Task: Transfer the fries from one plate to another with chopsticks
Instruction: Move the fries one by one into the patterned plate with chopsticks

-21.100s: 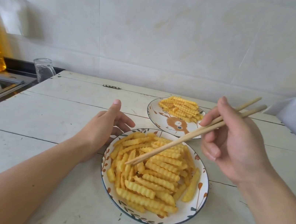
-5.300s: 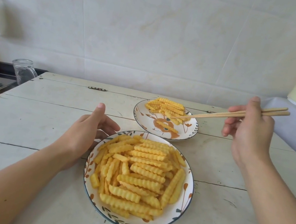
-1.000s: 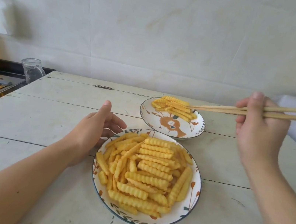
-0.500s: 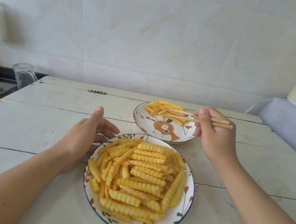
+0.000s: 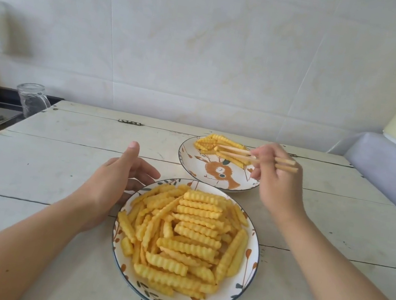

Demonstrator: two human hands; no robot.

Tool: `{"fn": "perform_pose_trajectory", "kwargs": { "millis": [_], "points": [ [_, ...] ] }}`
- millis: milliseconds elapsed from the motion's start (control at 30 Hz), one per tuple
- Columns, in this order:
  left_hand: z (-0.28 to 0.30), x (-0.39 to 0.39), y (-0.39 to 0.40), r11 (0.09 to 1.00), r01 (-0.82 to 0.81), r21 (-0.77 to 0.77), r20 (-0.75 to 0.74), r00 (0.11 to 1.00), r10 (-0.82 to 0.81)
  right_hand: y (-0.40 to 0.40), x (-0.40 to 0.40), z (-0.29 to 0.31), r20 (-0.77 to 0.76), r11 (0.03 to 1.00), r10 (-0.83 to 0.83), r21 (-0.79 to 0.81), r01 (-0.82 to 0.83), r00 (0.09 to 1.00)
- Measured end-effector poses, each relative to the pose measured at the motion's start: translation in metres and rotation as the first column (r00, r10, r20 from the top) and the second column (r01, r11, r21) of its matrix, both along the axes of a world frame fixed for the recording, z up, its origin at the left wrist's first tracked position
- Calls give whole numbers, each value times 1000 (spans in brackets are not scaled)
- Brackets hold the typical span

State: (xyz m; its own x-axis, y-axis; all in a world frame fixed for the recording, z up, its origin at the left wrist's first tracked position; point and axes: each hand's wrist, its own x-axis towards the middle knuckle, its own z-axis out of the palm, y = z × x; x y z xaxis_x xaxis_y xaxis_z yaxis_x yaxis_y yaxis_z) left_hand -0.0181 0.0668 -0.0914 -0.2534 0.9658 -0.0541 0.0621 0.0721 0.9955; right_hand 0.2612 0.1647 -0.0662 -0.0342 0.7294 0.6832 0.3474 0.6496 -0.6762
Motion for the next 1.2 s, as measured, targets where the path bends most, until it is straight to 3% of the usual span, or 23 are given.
{"fn": "perform_pose_trajectory", "kwargs": {
  "millis": [67,200,400,533,633,733,1200],
  "points": [
    [-1,0,0,1000,-3,1,-6,1000,3,-3,2,13,-235,997,14,-65,-30,972],
    [-1,-1,1,1000,-6,-4,-22,1000,6,-17,17,46,-573,987,-6,-138,-89,819],
    [2,2,-1,1000,-8,-24,-56,998,7,-38,29,65,-795,911,29,-229,-344,605],
    [8,3,-5,1000,-3,-28,-39,999,2,-56,13,67,-761,761,142,-325,-561,633],
    [10,5,-7,1000,-1,-24,-12,1000,1,-74,-8,65,-660,674,261,-398,-622,705],
    [10,6,-6,1000,-1,-28,-15,1000,0,-85,-23,59,-627,628,359,-386,-676,691],
    [6,2,-3,1000,13,-19,8,1000,-13,-90,-31,53,-447,769,445,-253,-586,776]
  ]
}}
